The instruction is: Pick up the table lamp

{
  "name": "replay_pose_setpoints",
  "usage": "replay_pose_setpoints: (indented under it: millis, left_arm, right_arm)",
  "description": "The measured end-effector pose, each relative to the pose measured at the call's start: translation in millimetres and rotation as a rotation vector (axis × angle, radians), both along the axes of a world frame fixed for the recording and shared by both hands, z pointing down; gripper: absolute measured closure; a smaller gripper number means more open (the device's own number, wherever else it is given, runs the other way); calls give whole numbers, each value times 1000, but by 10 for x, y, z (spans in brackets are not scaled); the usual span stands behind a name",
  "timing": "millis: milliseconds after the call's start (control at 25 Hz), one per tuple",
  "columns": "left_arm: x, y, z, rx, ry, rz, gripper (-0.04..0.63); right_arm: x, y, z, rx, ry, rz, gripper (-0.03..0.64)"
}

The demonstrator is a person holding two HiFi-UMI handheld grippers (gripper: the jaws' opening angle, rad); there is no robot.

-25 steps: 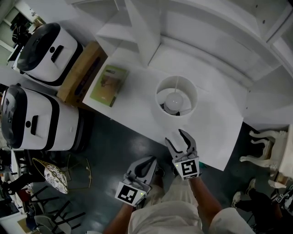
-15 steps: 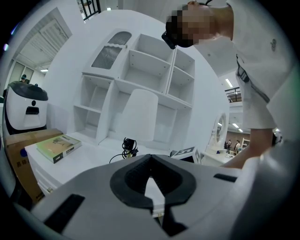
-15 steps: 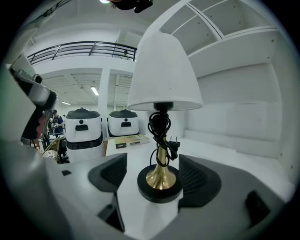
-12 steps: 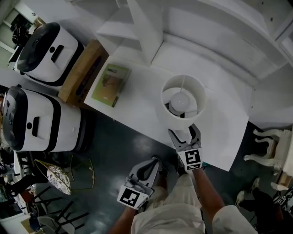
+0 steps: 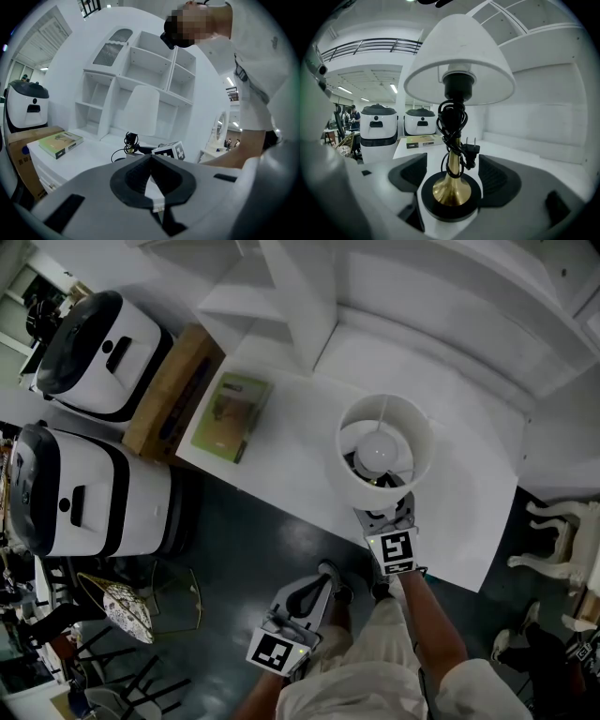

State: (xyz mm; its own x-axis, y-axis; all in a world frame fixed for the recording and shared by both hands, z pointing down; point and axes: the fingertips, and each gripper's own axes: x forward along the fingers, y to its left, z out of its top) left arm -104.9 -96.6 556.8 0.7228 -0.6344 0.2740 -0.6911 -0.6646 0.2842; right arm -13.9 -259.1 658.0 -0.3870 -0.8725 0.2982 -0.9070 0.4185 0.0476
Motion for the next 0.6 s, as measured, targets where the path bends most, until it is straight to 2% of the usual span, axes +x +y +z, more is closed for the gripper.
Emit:
replay_pose_setpoints:
  millis: [600]
  left_arm:
    - [-62,50,116,-29,-22,-7,584]
  right_arm:
    - [-56,-406,-31,51,-11,19,295]
